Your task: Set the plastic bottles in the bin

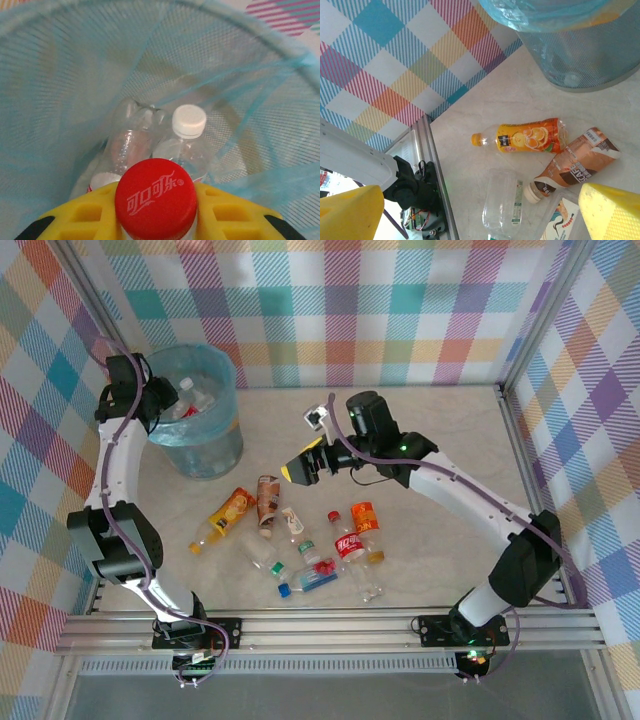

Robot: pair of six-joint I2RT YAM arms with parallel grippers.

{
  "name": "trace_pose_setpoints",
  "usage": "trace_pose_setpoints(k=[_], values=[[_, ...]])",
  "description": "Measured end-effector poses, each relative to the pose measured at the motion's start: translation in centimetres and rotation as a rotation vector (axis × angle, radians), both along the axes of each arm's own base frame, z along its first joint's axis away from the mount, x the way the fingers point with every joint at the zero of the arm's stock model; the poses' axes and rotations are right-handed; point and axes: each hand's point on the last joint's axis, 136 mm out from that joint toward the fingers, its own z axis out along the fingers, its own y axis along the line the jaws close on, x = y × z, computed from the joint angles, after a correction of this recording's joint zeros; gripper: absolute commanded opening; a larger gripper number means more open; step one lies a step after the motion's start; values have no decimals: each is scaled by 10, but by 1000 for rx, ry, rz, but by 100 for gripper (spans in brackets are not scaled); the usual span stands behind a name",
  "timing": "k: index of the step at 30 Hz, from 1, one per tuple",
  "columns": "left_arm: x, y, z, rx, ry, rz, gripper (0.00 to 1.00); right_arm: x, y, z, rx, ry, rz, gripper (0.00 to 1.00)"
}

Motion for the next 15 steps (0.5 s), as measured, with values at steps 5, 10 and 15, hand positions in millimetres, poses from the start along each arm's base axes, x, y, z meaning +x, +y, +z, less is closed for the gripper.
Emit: trace_pose_setpoints(k=[5, 10, 15], values=[[6, 2, 1, 11, -20, -5, 0, 0, 2, -3, -12, 10, 1, 100], [15, 4, 5, 20, -77, -9, 0, -1, 4, -2, -16, 11, 4, 100], [22, 8, 10, 16, -135, 11, 2, -3, 5, -4, -23, 18, 9, 100]])
